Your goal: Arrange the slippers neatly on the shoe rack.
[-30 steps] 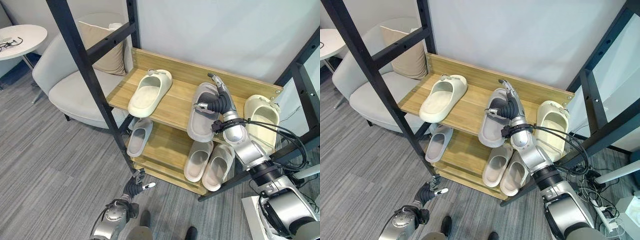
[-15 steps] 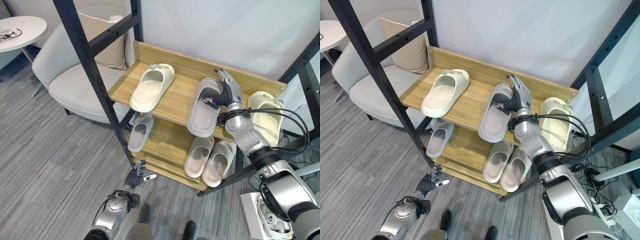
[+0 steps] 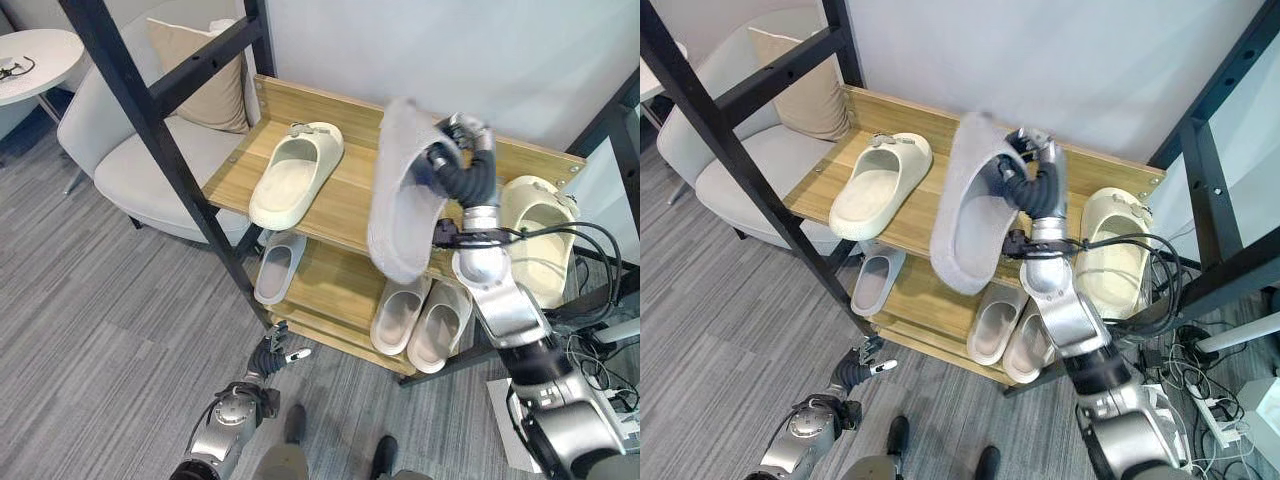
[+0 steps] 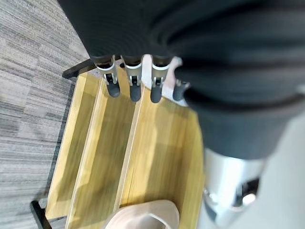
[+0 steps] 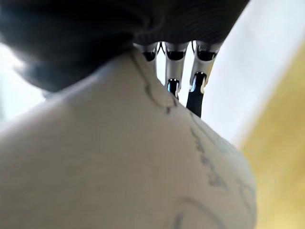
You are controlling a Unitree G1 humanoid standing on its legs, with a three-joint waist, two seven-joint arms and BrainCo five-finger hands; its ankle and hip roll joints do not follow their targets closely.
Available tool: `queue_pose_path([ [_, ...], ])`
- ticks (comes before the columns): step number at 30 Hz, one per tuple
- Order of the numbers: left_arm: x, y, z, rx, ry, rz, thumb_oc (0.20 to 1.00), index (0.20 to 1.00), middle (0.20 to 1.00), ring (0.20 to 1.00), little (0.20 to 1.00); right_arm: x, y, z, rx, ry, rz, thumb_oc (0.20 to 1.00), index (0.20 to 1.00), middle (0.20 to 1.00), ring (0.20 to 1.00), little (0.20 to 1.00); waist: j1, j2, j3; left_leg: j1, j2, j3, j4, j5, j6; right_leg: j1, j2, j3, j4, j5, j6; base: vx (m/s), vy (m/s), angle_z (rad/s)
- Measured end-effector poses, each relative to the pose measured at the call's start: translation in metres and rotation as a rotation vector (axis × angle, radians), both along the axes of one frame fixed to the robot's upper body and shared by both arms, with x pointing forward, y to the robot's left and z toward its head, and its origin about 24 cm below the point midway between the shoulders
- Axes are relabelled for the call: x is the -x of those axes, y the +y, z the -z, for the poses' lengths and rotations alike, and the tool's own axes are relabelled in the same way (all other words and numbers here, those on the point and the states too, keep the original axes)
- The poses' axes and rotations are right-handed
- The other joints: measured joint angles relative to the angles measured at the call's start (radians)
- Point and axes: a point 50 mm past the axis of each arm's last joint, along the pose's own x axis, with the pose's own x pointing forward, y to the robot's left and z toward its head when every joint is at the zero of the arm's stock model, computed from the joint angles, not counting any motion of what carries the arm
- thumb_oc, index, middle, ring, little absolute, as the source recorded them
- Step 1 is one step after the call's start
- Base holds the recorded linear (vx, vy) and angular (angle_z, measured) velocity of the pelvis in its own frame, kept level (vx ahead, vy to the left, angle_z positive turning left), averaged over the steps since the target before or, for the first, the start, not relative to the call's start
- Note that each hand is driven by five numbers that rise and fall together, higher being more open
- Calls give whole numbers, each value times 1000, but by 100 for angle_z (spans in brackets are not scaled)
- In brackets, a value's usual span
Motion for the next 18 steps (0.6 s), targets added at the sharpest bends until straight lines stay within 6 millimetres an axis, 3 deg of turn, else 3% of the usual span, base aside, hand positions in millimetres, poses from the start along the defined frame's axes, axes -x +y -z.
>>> queue_pose_path([
  [5, -9, -8, -12, 29, -61, 1, 1000, 1000, 1000, 1000, 1000, 23, 38, -2, -134, -38, -388, 200, 200, 200, 200, 200, -23, 24, 15, -2, 4, 13, 0, 0, -1, -9, 3, 14, 0, -9, 12, -105, -15, -8],
  [8, -15, -13, -21, 45, -117, -15, 1000, 1000, 1000, 1000, 1000, 35, 67, 10, -133, 47, -659, 200, 200, 200, 200, 200, -21, 41, 35, -39, 9, 18, 0, 5, -6, -75, 0, 21, 53, -17, 11, -185, -13, -7],
  [11, -34, -19, -36, 46, -186, -23, 1000, 1000, 1000, 1000, 1000, 55, 101, 24, -35, 122, -906, 200, 200, 200, 200, 200, -18, 50, 106, -83, 13, 15, 0, 32, -2, -145, -1, 34, 111, -22, 5, -217, -7, -3],
  [14, -58, -22, -60, 44, -301, -47, 1000, 1000, 1000, 1000, 1000, 51, 116, 50, 154, 233, -960, 200, 200, 200, 200, 200, -15, 53, 164, -146, 15, 6, 1, 54, -9, -242, -11, 23, 208, -51, -2, -143, -13, 14],
  [18, -80, -19, -90, 28, -432, -84, 1000, 1000, 1000, 1000, 1000, 15, 102, 87, 366, 364, -710, 200, 200, 200, 200, 200, 2, 58, 243, -216, 13, -18, 49, 61, -10, -317, -30, 7, 301, -83, -8, -154, -9, 22],
])
